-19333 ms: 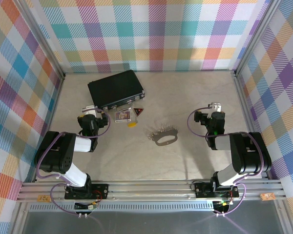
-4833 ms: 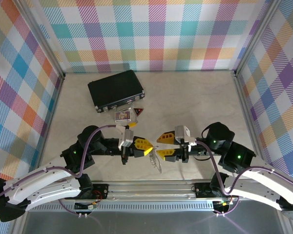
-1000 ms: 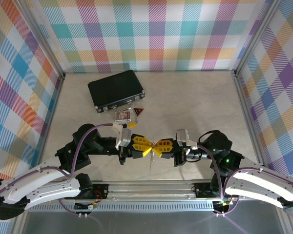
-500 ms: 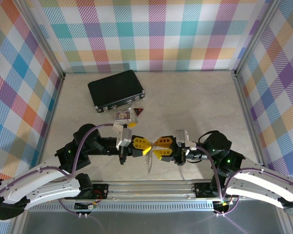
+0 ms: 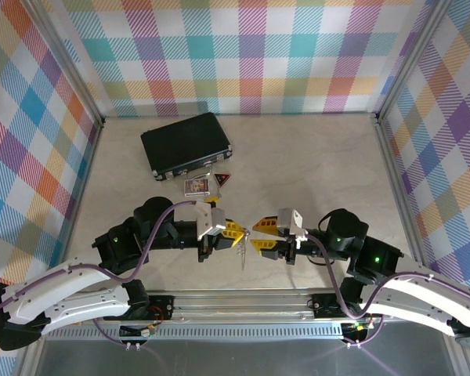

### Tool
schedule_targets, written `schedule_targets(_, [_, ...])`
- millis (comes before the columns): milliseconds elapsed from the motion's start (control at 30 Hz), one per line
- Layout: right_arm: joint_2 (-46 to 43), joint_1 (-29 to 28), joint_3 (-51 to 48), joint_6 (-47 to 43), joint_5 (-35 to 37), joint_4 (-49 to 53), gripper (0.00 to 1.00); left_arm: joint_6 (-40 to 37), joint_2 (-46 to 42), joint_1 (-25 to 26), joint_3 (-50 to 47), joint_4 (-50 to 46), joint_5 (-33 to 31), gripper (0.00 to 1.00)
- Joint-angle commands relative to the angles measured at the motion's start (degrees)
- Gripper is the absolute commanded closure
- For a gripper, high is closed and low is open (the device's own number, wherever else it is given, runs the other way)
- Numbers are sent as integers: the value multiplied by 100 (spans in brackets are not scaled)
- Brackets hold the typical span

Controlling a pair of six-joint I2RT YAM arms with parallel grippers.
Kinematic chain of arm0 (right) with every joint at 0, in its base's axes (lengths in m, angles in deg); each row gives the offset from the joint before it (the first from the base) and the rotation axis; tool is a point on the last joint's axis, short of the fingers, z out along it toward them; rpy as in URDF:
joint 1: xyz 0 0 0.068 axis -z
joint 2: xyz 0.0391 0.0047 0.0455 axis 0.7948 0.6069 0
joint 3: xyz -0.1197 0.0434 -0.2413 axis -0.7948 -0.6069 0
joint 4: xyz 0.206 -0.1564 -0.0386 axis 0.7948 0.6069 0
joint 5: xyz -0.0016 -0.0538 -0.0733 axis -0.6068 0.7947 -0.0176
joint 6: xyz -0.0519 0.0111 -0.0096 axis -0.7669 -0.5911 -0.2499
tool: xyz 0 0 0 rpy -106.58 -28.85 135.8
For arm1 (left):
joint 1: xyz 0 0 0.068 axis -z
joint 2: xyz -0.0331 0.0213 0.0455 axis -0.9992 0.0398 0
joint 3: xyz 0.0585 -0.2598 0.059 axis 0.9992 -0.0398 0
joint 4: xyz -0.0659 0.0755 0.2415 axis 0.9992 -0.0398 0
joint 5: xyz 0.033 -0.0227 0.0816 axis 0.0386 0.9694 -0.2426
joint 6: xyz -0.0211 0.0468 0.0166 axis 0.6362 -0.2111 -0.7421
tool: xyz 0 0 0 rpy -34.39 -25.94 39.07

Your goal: Put the keys on the keyring

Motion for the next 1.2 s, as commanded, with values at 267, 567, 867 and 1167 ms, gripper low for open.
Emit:
schedule_targets(267, [187,-28,-4,-20,-31,-190,80,-115,13,40,182,79,32,100])
schedule_targets(567, [216,-24,37,-29,-1,-164,90,-67,-27,40,121,175,68,100])
schedule_targets(867, [118,-28,37,-21,-4,-220,100,95,-121,40,59,373,452,94])
schedule_targets(1167, [-418,-28,-342,268,-624,-1066,100,433,-341,42,24,999,545,72])
